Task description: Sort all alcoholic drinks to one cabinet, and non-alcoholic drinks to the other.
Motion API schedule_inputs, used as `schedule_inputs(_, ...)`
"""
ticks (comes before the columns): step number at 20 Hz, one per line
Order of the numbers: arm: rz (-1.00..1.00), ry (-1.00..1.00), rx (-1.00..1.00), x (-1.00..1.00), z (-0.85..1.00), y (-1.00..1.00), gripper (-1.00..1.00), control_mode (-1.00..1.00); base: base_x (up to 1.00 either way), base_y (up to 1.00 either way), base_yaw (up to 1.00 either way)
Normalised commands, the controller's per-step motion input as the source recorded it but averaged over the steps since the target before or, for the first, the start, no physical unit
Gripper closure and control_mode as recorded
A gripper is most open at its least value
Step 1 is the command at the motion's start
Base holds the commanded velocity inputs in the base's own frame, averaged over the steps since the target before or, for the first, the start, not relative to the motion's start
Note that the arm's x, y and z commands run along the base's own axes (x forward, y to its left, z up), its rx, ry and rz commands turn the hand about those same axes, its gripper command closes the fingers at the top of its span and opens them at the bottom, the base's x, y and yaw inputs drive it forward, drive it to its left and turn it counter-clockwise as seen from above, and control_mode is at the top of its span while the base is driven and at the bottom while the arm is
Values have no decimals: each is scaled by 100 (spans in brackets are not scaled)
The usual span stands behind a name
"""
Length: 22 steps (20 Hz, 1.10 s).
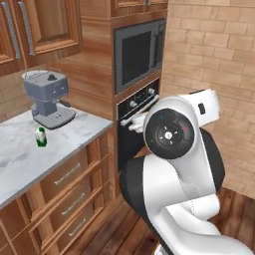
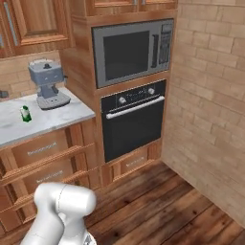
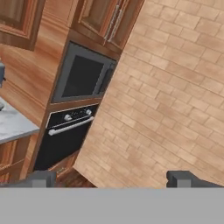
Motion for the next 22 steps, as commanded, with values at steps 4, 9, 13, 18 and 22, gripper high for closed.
schedule_inputs(4, 0, 0, 0, 0, 0, 0, -100, 100, 79, 0, 35)
schedule_inputs(9, 0, 0, 0, 0, 0, 0, -100, 100, 75, 8, 35)
schedule_inputs(13, 0, 0, 0, 0, 0, 0, -100, 100, 68, 8, 37)
schedule_inputs(18, 0, 0, 0, 0, 0, 0, -100, 100, 66, 2, 41)
schedule_inputs(22, 0, 0, 0, 0, 0, 0, -100, 100, 57, 0, 45)
